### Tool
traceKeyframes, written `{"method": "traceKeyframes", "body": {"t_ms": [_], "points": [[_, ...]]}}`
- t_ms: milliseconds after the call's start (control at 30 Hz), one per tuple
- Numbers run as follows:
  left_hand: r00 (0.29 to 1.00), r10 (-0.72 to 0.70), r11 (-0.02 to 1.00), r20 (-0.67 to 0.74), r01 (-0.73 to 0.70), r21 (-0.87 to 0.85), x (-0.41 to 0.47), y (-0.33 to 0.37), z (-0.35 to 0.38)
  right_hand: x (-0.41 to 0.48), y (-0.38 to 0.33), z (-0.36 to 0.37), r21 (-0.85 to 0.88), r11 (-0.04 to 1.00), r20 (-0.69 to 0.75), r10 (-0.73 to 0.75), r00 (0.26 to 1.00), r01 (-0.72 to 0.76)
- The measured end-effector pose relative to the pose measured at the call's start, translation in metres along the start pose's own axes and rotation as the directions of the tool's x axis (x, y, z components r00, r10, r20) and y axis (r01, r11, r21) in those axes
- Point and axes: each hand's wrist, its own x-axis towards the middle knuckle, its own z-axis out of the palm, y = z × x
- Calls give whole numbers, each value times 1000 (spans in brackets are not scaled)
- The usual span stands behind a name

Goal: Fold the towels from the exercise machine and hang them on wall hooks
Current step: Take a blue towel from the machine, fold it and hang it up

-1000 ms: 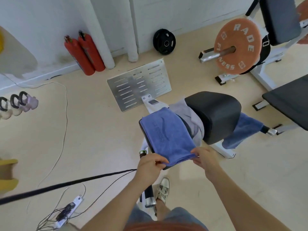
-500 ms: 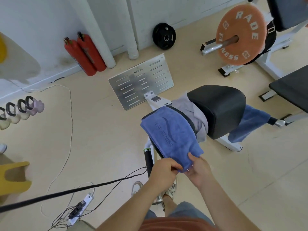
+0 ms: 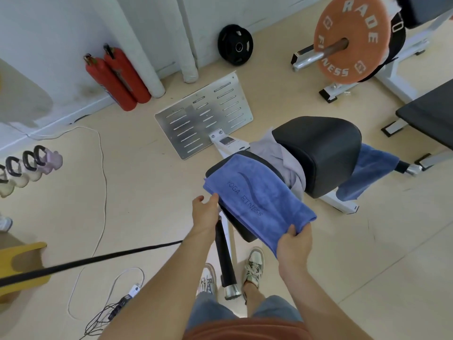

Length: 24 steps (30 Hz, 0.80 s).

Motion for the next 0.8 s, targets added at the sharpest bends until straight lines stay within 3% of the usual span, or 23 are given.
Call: {"method": "traceKeyframes", "body": {"t_ms": [100,300,433,567,700,800], "points": [[998,-39,996,41,42,-77,9,16,5,1,1,-9,13,1000,3,-23,1000,23],[987,162,985,13,-163,55,18,40,14,6,9,-12,-36,995,24,-93,995,93],[997,73,989,-2,-73,-129,28,48,13,5,6,-16,-6,993,32,-116,993,116],[996,66,994,-56,-71,-86,35,47,18,9,8,-24,16,996,-17,-87,996,87],[992,77,992,-99,-86,-89,38,43,10,24,13,-31,86,994,-31,73,997,-70],[989,48,999,-139,-47,8,33,34,-6,32,11,-35,260,889,199,332,922,-376]]}}
